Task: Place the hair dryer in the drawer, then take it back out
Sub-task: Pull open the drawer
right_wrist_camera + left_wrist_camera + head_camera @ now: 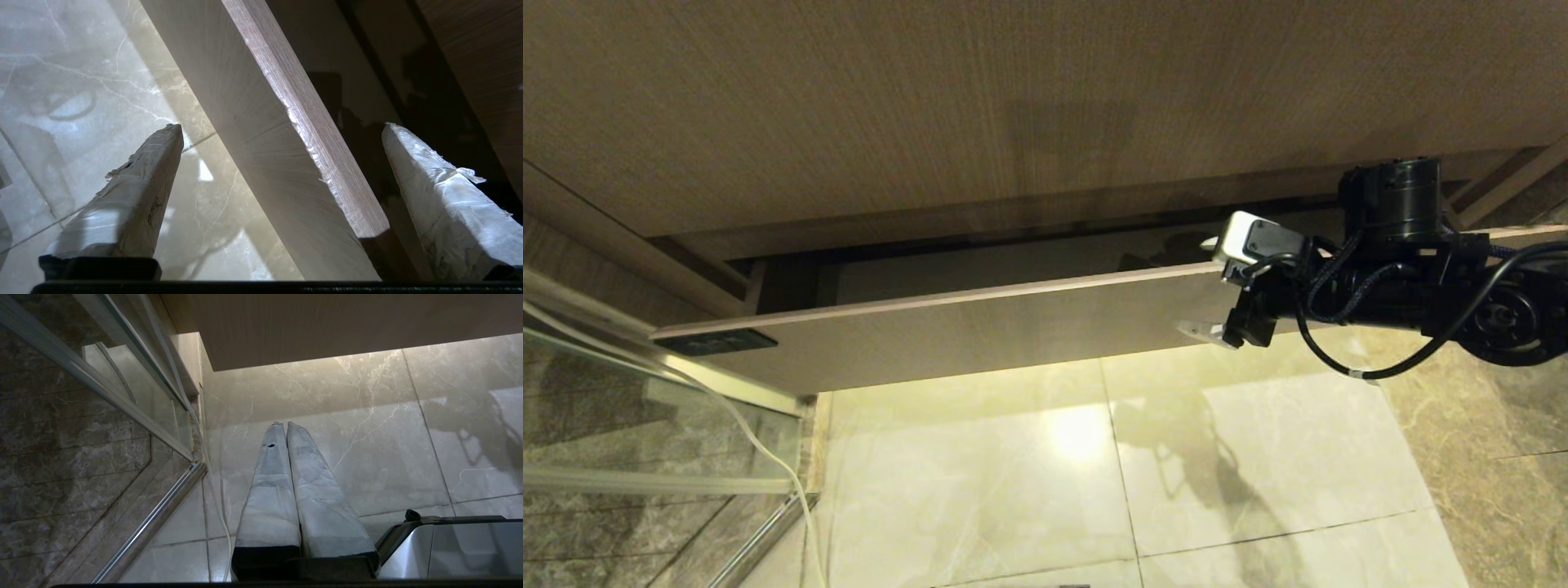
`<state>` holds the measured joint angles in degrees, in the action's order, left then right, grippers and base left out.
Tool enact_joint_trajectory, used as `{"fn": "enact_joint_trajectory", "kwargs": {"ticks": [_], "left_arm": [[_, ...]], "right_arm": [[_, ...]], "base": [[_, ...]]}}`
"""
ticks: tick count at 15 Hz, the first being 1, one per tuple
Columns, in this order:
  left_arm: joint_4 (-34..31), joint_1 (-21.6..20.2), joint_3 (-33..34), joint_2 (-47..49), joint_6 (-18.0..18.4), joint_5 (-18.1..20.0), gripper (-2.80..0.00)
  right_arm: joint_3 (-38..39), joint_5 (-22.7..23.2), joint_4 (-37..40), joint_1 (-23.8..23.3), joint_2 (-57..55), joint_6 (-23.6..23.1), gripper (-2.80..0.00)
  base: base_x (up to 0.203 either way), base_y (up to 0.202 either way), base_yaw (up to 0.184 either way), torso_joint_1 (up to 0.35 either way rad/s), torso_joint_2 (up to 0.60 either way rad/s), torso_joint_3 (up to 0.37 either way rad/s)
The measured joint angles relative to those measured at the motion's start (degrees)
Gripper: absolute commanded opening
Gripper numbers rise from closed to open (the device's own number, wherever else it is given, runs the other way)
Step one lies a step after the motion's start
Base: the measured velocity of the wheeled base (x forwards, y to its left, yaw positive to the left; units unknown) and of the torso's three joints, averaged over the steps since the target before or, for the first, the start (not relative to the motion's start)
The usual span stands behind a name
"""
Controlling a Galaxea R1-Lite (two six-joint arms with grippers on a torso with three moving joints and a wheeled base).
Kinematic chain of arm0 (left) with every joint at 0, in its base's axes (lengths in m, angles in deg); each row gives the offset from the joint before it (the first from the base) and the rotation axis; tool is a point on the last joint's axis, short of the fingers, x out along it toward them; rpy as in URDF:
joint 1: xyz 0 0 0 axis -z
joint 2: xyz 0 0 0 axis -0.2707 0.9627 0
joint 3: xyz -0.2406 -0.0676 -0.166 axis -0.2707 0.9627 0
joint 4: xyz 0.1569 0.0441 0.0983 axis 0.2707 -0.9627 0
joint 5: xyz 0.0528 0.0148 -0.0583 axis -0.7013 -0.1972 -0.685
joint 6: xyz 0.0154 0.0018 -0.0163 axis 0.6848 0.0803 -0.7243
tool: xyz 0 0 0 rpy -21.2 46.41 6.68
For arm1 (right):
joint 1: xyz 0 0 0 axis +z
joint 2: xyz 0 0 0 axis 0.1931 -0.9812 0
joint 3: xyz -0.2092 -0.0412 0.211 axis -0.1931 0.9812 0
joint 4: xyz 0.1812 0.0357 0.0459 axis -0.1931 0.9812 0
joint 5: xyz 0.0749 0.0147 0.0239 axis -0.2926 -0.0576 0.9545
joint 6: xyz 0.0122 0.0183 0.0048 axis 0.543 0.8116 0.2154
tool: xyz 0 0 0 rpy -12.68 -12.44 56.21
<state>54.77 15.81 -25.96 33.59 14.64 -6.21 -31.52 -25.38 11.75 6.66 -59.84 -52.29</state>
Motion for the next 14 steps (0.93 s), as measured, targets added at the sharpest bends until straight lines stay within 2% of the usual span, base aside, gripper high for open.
{"fn": "enact_joint_trajectory", "kwargs": {"ticks": [3, 7, 9, 11, 14], "left_arm": [[0.02, 0.00, 0.00, 0.00, 0.00, 0.00, -2.80], [-0.03, -0.07, 0.00, 0.00, 0.00, 0.02, -2.80], [-0.04, -0.01, 0.00, 0.00, 0.00, 0.00, -2.80], [-0.06, 0.00, 0.00, 0.00, 0.00, 0.00, -2.80], [-0.03, 0.00, 0.02, 0.00, 0.00, 0.00, -2.80]], "right_arm": [[0.60, 0.27, 5.50, -0.57, 2.01, 0.91, 0.00], [5.40, 0.90, 20.39, -2.80, 7.94, 2.09, 0.00], [8.63, 0.75, 24.53, -3.45, 11.65, 4.89, 0.00], [10.44, 0.55, 27.68, -3.67, 15.19, 9.98, 0.00], [10.78, 0.71, 31.10, -4.09, 21.16, 12.23, 0.00]], "base": [[0.000, 0.000, 0.000, 0.000, 0.00, 0.000], [0.000, 0.000, 0.000, 0.000, 0.00, 0.000], [0.000, 0.000, 0.000, 0.000, 0.00, 0.000], [0.000, 0.000, 0.000, 0.000, 0.00, 0.000], [0.000, 0.000, 0.000, 0.000, 0.00, 0.000]]}}
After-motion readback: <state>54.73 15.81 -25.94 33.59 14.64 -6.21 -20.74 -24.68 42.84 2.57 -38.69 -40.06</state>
